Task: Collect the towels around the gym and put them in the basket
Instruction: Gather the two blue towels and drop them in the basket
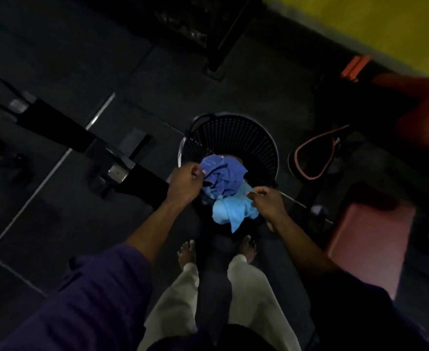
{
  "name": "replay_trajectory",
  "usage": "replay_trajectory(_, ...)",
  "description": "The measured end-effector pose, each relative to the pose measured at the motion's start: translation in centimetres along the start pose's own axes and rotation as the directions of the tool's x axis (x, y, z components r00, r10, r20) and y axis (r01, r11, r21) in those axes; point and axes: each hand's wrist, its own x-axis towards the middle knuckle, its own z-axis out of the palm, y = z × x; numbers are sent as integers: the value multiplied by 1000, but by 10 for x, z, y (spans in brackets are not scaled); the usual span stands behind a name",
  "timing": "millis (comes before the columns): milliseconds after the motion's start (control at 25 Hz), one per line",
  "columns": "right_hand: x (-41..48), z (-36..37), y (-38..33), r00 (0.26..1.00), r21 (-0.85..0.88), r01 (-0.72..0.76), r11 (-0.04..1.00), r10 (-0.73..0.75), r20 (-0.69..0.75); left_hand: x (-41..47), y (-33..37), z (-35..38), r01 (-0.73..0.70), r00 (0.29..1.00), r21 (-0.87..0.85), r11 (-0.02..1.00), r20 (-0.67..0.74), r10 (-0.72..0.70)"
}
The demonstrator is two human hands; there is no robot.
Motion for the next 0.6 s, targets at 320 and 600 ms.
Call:
replay_trajectory(320, 49, 82, 78, 903, 151, -425, 892, 431, -4, 8, -74, 44, 185, 980, -18, 983, 70, -184)
replay_trajectory(600, 70, 91, 102, 889, 68, -455, 888, 457, -12, 5, -97, 44, 275, 958, -51, 960, 100, -269)
